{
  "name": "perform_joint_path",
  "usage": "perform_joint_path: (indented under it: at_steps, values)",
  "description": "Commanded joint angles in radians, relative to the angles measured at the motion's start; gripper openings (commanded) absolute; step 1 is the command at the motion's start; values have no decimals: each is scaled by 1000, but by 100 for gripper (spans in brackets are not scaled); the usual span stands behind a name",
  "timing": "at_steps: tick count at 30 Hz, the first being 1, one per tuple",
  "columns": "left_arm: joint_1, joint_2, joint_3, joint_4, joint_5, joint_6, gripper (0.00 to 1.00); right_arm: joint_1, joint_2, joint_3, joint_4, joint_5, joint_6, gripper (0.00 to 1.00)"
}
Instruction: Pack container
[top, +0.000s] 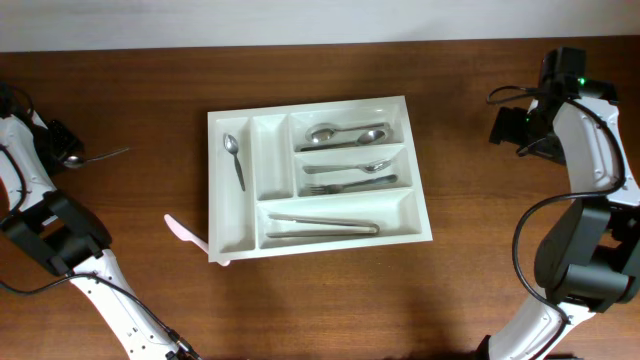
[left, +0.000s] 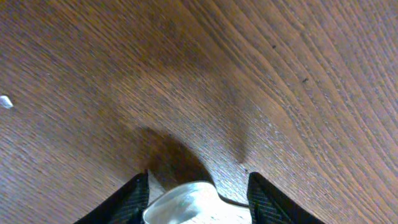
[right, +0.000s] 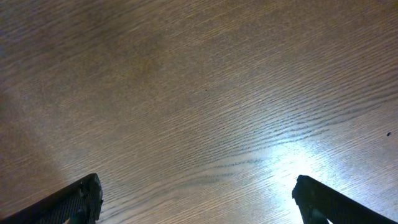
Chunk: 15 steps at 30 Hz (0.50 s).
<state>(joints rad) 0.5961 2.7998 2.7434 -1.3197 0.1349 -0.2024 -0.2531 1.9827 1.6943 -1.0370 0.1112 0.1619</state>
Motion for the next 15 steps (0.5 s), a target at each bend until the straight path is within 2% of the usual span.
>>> perform_joint_path:
  at_steps: [1, 8, 12, 15]
  values:
    - [-6, 13, 3, -1, 46, 10, 50, -4, 4, 19, 1, 2, 11, 99]
    - [-23, 13, 3, -1, 53, 10, 48, -4, 4, 19, 1, 2, 11, 99]
    - [-27, 13, 3, -1, 53, 10, 36, -4, 4, 19, 1, 2, 11, 99]
    - [-27, 13, 3, -1, 53, 10, 35, -4, 4, 19, 1, 2, 11, 99]
